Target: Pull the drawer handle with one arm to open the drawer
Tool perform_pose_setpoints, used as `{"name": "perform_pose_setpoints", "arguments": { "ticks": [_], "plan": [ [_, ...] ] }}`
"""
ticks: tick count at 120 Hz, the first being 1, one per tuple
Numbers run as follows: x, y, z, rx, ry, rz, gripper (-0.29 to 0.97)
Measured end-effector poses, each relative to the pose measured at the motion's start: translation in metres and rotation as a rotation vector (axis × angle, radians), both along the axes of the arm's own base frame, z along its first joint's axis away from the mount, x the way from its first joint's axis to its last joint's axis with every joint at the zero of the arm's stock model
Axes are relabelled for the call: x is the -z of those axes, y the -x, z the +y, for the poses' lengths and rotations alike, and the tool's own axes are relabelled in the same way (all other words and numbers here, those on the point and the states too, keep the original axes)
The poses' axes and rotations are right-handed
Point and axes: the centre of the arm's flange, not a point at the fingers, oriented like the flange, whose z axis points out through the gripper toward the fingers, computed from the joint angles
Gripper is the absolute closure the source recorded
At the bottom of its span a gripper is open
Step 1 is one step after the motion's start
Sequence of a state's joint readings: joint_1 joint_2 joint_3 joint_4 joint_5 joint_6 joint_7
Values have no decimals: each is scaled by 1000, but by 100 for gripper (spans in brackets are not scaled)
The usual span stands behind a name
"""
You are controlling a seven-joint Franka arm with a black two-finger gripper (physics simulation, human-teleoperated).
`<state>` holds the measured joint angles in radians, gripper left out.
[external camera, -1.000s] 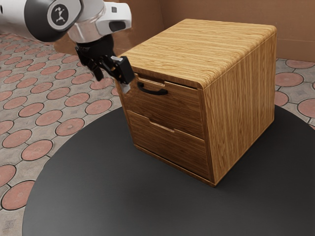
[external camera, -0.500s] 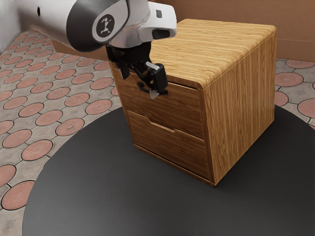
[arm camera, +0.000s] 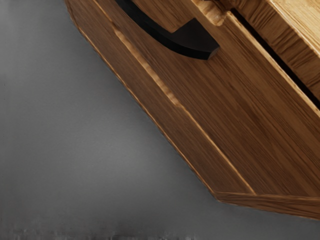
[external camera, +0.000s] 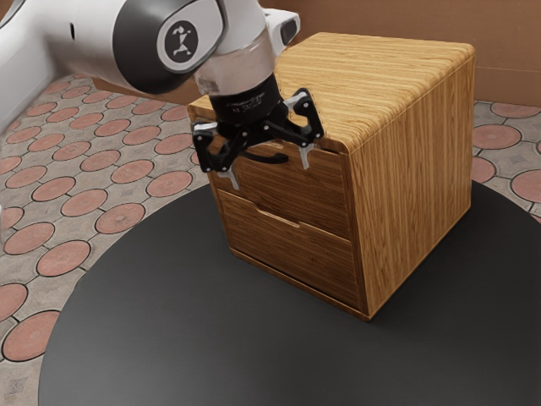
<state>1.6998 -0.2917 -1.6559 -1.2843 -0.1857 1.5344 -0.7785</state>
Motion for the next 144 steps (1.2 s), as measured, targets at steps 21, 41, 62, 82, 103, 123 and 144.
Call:
{"name": "perform_pose_setpoints", "arguments": {
  "ticks": [21, 41, 62, 82, 103, 123, 144],
  "plan": [
    [-1, 7, 23, -248, 63, 30, 0],
    [-8, 13, 46, -425, 105, 17, 0],
    [-27, 28, 74, -604, 128, -58, 0],
    [-34, 33, 91, -684, 137, -81, 0],
    [-49, 45, 96, -709, 176, -97, 0],
    [-59, 49, 98, -736, 178, -142, 3],
    [-50, 42, 96, -757, 170, -161, 4]
  ]
}}
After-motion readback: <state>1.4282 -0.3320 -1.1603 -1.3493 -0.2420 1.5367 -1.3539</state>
